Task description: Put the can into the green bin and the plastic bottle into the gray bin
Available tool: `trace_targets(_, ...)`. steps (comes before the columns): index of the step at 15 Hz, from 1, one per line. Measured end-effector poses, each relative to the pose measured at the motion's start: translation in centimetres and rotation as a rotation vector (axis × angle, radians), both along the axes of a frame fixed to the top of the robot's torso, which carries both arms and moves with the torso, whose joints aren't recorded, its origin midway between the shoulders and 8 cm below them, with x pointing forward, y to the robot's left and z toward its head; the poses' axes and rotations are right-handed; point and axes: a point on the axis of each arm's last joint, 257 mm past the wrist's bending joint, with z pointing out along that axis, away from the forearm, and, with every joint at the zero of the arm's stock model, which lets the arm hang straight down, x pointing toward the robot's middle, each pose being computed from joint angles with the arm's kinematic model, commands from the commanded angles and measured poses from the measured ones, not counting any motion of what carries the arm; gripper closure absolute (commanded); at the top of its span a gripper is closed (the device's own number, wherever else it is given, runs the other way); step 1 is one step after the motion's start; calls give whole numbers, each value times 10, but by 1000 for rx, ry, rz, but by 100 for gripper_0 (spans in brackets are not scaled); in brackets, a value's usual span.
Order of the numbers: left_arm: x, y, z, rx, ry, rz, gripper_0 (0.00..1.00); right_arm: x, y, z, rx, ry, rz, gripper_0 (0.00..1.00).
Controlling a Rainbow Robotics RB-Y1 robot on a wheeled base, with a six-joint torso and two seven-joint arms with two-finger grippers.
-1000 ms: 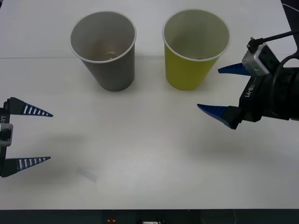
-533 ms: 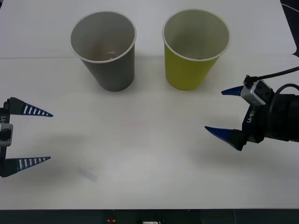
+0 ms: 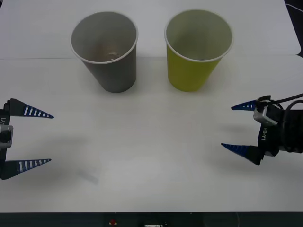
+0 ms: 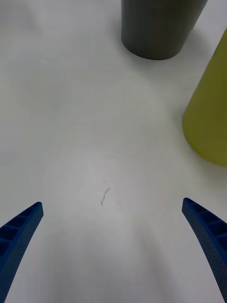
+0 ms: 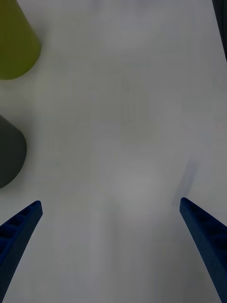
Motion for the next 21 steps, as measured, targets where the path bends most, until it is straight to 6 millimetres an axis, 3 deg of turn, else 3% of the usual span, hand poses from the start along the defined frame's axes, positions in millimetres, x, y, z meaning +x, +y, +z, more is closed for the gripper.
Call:
trace_targets(7,0,0,0,0,0,0,0,-19,-31,-11,-144,23,59,0)
trace_targets(15,0,0,0,0,0,0,0,-29,-57,2,-250,22,106,0)
trace_targets(21,0,0,0,0,0,0,0,-43,-62,6,-274,35,131,0)
